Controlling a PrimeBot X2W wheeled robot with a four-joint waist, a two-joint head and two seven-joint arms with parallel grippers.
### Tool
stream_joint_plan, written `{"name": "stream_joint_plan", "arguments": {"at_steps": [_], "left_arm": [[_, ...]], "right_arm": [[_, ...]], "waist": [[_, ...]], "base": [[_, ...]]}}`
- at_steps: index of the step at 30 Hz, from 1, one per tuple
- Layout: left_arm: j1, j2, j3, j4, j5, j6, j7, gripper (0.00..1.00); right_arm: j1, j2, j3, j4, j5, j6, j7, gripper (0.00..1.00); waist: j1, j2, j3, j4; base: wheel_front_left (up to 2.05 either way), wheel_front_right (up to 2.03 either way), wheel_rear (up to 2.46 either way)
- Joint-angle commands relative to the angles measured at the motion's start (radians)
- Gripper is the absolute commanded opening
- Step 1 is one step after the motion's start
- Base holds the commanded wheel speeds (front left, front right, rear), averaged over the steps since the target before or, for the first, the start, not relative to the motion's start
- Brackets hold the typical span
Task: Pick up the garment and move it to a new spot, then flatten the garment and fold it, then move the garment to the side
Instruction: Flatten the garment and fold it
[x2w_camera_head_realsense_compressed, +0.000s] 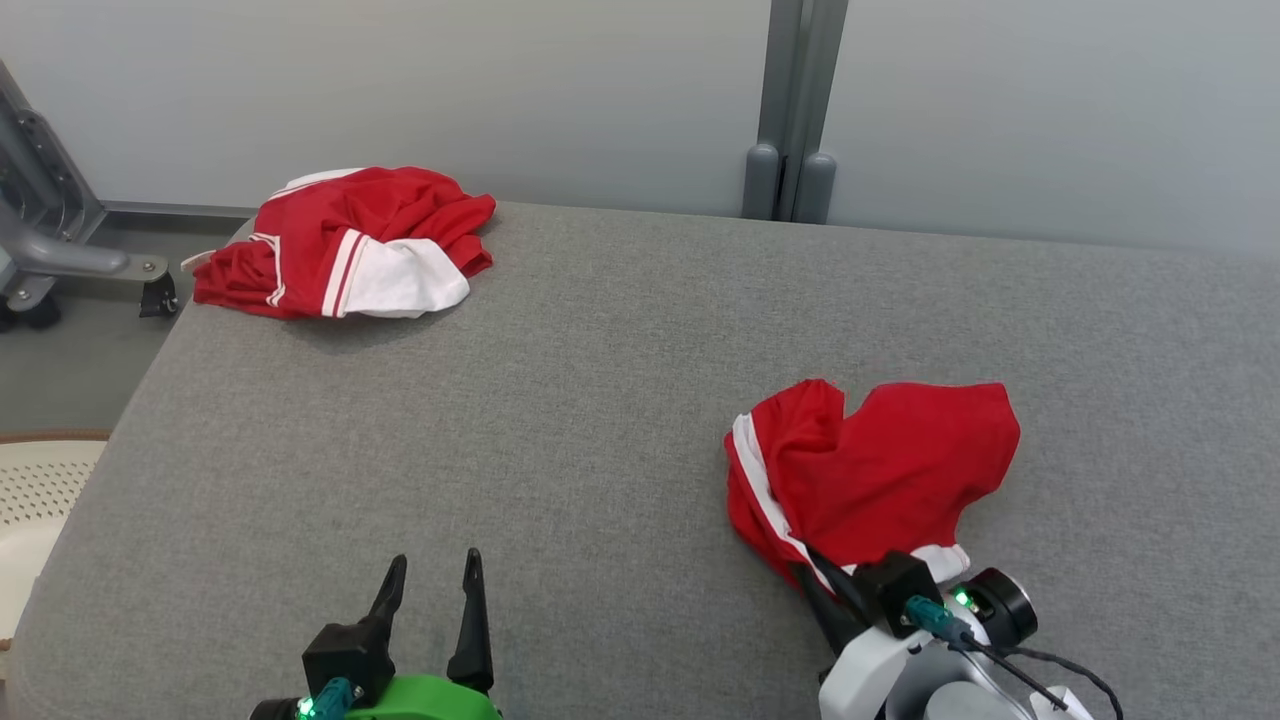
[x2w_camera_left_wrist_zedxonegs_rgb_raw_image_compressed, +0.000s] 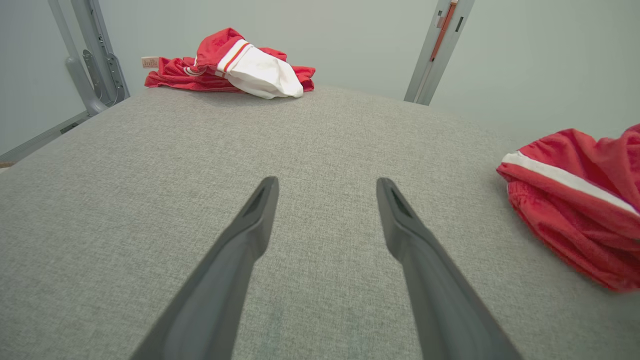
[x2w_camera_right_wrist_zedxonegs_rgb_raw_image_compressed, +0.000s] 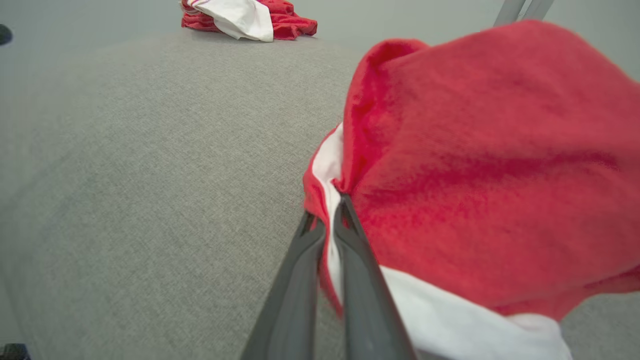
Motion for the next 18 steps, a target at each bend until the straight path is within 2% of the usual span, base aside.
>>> {"name": "stream_joint_plan", "arguments": {"at_steps": [1,6,11,12,13,14,16,18], "left_arm": [[0.0,0.002,0.002,0.001,0.004,-0.005,0.0,1.0],[0.004,0.002,0.011,0.0,0.009,-0.007,0.0,1.0],[0.001,0.002,0.007,0.006,0.01,-0.009,0.0,1.0],[0.0,0.002,0.005,0.007,0.011,-0.009,0.0,1.0],[0.0,0.002,0.004,0.007,0.011,-0.009,0.0,1.0],[0.001,0.002,0.003,0.008,0.012,-0.009,0.0,1.0],[0.003,0.002,0.002,0.011,0.013,-0.011,0.0,1.0],[0.005,0.002,0.0,0.013,0.012,-0.011,0.0,1.0]], "right_arm": [[0.024,0.002,0.004,-0.02,0.009,-0.001,-0.007,0.0],[0.096,0.01,0.038,-0.082,0.018,-0.001,0.002,0.0],[0.113,0.001,0.101,-0.081,0.03,-0.001,0.01,0.0],[0.112,0.002,0.108,-0.077,0.032,-0.001,0.008,0.09],[0.109,0.004,0.114,-0.075,0.034,-0.001,0.007,0.24],[0.106,0.007,0.121,-0.075,0.04,-0.001,0.004,0.31],[0.103,0.011,0.135,-0.073,0.046,-0.001,0.003,0.34],[0.1,0.013,0.144,-0.076,0.055,-0.001,0.0,0.5]], "waist": [[0.0,0.0,0.0,-0.001],[0.0,0.0,0.001,-0.01],[0.0,0.0,0.002,-0.024],[0.0,0.0,0.002,-0.027],[0.0,0.0,0.002,-0.03],[0.0,0.0,0.002,-0.034],[0.0,0.0,0.0,-0.041],[0.0,0.0,-0.001,-0.048]], "base": [[0.0,0.0,0.0],[0.0,0.0,0.0],[0.0,0.0,0.0],[0.0,0.0,0.0],[0.0,0.0,0.0],[0.0,0.0,0.0],[0.0,0.0,0.0],[0.0,0.0,0.0]]}}
